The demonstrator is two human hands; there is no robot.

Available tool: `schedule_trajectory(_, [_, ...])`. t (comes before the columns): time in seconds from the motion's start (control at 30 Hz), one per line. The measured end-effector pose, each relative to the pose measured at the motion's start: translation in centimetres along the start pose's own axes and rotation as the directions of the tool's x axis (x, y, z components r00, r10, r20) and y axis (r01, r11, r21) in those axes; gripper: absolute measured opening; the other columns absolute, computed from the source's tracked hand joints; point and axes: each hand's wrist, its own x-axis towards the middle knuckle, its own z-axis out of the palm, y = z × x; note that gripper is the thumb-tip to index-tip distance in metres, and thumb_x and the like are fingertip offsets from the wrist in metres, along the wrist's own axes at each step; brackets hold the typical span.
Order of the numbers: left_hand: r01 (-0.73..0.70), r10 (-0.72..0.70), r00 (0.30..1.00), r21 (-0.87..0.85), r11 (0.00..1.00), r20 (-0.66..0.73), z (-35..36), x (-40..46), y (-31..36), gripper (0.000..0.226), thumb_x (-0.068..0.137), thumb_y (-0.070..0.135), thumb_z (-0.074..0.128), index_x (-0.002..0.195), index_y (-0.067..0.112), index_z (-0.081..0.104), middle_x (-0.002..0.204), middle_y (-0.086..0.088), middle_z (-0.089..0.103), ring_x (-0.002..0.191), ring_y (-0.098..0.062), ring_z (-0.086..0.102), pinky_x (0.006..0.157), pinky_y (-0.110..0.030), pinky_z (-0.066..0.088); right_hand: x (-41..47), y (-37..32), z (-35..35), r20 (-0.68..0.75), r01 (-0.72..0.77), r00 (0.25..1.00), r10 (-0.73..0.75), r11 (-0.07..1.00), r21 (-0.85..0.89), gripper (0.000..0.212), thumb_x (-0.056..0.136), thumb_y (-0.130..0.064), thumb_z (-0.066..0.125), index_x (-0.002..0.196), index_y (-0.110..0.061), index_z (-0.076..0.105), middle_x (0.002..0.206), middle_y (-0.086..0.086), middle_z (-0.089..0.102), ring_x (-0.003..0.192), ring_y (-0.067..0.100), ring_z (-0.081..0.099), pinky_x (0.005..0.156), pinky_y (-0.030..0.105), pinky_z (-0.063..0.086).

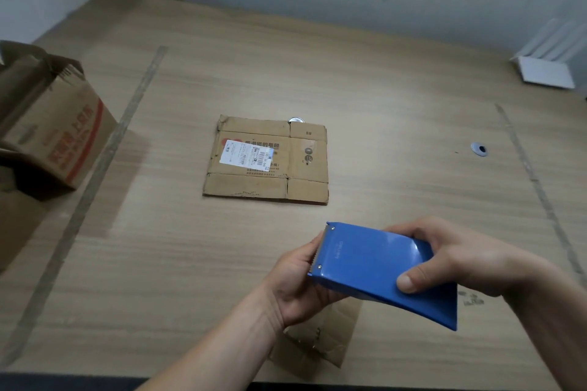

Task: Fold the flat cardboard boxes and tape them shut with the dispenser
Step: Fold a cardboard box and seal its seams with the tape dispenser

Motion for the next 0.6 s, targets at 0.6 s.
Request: schedule_trajectory(0.6, [-0.058,0.06,0.998,0.057,0.997,-0.026,-0.2,0.7,-0.2,0.026,0.085,0.014,0.063,0.108,0.006,0.07,0.104,-0.015,0.069,0.086,-0.026,0.07,0.063,-0.032,0.058,0.7,0.0,-1.3,0.021,0.015,1.0,-0.015,1.0,0.024,0.071,0.059,-0.035,0.087,0.126,-0.017,0.07,0.116,0.015,0.073,0.109,0.042,0.067,0.1,0.06,0.049])
